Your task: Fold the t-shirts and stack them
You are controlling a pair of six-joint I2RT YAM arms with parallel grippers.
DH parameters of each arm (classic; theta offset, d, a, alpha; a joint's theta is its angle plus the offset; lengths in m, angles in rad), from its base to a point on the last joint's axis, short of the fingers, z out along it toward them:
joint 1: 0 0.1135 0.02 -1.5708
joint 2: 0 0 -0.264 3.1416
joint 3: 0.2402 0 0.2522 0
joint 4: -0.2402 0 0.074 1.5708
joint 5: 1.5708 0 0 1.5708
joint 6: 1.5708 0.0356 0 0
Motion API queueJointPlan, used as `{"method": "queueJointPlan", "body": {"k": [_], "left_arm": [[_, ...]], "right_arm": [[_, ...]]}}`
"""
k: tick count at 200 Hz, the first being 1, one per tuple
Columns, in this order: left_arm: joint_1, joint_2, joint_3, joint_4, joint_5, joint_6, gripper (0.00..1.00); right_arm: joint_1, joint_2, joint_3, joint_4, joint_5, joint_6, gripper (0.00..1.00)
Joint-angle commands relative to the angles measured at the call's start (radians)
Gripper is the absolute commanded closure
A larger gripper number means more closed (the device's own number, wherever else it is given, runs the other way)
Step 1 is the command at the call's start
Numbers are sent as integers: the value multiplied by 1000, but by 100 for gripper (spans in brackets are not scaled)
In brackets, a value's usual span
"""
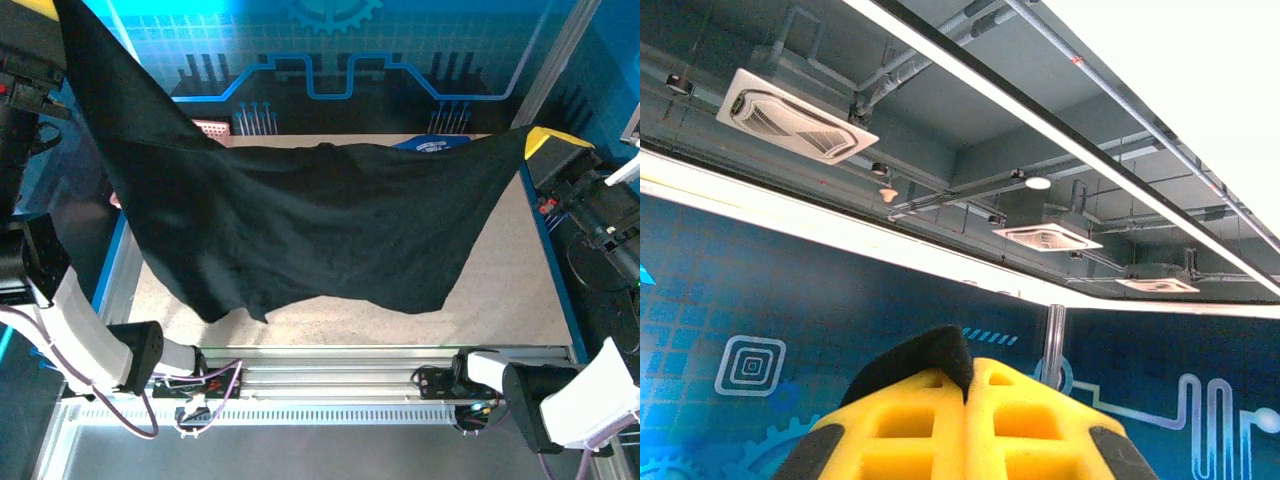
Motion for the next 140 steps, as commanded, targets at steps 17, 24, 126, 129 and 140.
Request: {"method": "queueJointPlan", "body": {"k": [17,24,126,129,140], "left_arm": [[-2,6,-100,28,-25,56,100],[-2,-1,-134,31,-21,57,100],[-2,-172,-364,0,0,103,100],[-2,-175,-365,0,1,101,100],[-4,-192,-363,4,4,95,100]], "right_arm": [[-17,-5,-99,27,32,-28,100],[-17,-11,-130,46,31,-33,100],[-17,-89,-248,36,-5,-22,100],[-17,-92,-246,31,-5,-20,100],[-17,-103,-233,12,-7,-15,100]]}}
